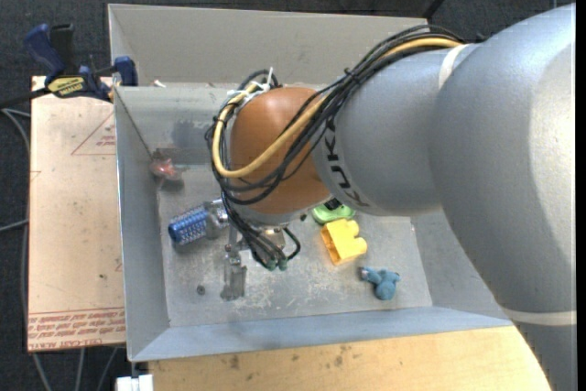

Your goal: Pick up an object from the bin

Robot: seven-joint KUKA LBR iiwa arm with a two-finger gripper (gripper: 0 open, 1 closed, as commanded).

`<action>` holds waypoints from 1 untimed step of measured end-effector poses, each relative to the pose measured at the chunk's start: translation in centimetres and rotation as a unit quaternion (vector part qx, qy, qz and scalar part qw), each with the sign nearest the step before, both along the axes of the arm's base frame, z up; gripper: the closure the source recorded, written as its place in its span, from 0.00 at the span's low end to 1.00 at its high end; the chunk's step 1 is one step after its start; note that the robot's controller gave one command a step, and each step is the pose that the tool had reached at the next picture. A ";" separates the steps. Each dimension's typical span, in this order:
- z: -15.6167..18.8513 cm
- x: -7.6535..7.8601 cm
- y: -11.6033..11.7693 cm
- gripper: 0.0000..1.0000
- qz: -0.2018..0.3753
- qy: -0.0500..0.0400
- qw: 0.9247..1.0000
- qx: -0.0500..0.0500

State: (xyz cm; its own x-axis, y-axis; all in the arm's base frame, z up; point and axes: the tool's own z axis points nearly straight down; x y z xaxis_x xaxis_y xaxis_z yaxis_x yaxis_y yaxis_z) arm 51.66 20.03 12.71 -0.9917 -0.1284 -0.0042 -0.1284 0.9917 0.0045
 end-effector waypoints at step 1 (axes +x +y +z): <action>-5.5 7.9 -2.0 0.00 0.041 -0.006 0.999 0.001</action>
Offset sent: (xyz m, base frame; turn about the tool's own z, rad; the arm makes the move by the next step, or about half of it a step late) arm 0.0735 -0.0220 -0.0571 -0.0833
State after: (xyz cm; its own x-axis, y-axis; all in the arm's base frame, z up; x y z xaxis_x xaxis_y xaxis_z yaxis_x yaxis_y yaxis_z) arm 59.53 18.00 7.20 -0.9779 -0.2084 -0.0157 -0.2085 0.9780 0.0048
